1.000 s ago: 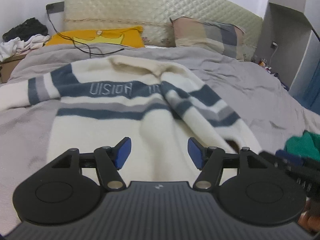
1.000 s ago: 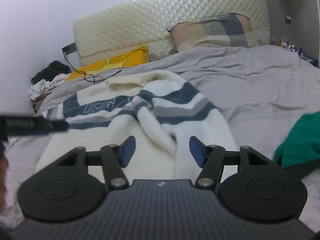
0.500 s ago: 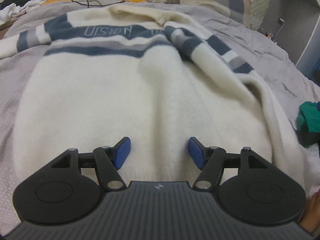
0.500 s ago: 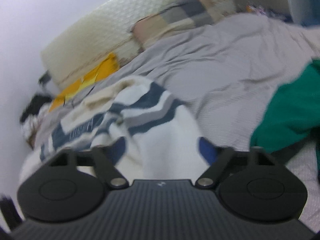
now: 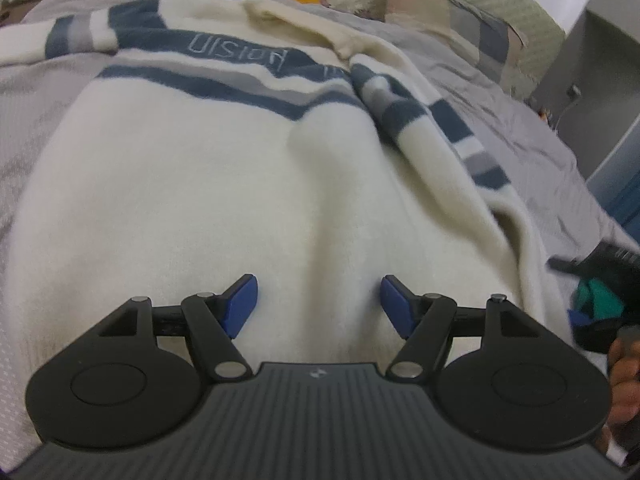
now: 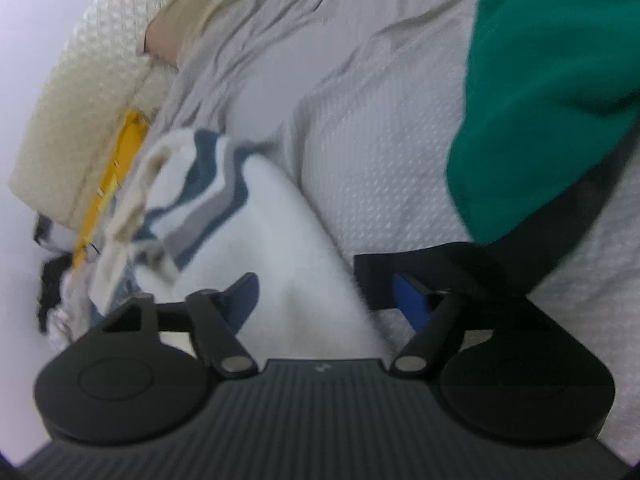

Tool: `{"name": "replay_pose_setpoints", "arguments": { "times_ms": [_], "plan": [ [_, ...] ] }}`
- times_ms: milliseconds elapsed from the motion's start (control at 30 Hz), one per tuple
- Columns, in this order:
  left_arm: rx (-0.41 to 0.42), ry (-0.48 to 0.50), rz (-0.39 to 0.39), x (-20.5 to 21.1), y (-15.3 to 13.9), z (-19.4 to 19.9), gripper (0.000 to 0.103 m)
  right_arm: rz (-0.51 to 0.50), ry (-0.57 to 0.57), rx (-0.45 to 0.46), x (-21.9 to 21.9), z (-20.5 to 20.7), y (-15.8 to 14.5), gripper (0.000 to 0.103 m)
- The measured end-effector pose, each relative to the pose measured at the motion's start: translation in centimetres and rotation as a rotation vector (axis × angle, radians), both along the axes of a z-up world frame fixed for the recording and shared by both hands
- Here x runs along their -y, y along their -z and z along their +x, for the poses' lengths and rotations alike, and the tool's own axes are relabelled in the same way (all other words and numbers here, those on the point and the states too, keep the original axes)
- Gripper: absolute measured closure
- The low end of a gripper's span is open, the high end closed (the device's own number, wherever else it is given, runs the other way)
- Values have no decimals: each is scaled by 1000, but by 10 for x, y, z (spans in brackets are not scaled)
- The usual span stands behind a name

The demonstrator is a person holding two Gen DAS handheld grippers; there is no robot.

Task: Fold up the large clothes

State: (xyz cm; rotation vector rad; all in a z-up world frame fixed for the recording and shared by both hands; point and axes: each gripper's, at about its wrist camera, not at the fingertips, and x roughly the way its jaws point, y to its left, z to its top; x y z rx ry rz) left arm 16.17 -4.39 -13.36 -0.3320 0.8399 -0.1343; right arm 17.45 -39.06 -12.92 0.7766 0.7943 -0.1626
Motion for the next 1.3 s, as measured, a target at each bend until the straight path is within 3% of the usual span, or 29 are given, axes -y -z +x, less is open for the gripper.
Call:
{"name": "replay_pose_setpoints", "arguments": {
  "times_ms": [100, 133, 233, 333, 467, 500, 533, 567, 667, 733, 833, 933, 1000, 1100, 1200, 1300],
  "plan": [
    [-4, -25, -42, -6, -1, 0, 30, -34, -74, 43, -16, 1, -4, 58],
    [-5, -32, -52, -8, -1, -1, 30, -22, -90, 54, -17, 0, -5, 61],
    [-10, -49, -79, -14, -1, -2, 30, -8, -138, 64, -25, -13, -8, 62],
    [-10, -63, -95, -18, -1, -5, 30, -79, -98, -32, -29, -17, 0, 62],
    [-17, -72, -112, -25, -2, -5, 30, -128, -109, -54, -36, -22, 1, 63],
    [-18, -81, -116, -28, -1, -5, 30, -133, -122, -56, -39, -21, -1, 69],
    [-19, -83, -119, -30, -1, -5, 30, -153, -137, -68, -42, -19, -4, 91],
    [-19, -83, -120, -31, 0, -6, 30, -176, -148, -70, -42, -17, -11, 93],
    [-18, -90, -131, -35, -3, -9, 30, -227, -181, -22, -34, -10, -44, 93],
    [-3, -96, -142, -37, -6, -12, 30, -315, -199, 4, -24, 4, -74, 94],
    [28, -108, -129, -38, -12, -15, 30, -525, -205, 34, -3, 35, -125, 94],
    [47, -121, -131, -41, -16, -13, 30, -819, -181, 54, 19, 72, -170, 94],
    [52, -132, -132, -44, -17, -10, 30, -962, -146, 62, 36, 102, -196, 94],
    [66, -139, -116, -45, -19, -5, 30, -1057, -74, 99, 68, 143, -230, 94],
    [75, -151, -92, -46, -17, 5, 30, -1078, -27, 156, 93, 187, -262, 94],
    [83, -154, -66, -48, -14, 17, 30, -1134, 3, 196, 106, 229, -269, 94]
  ]
}}
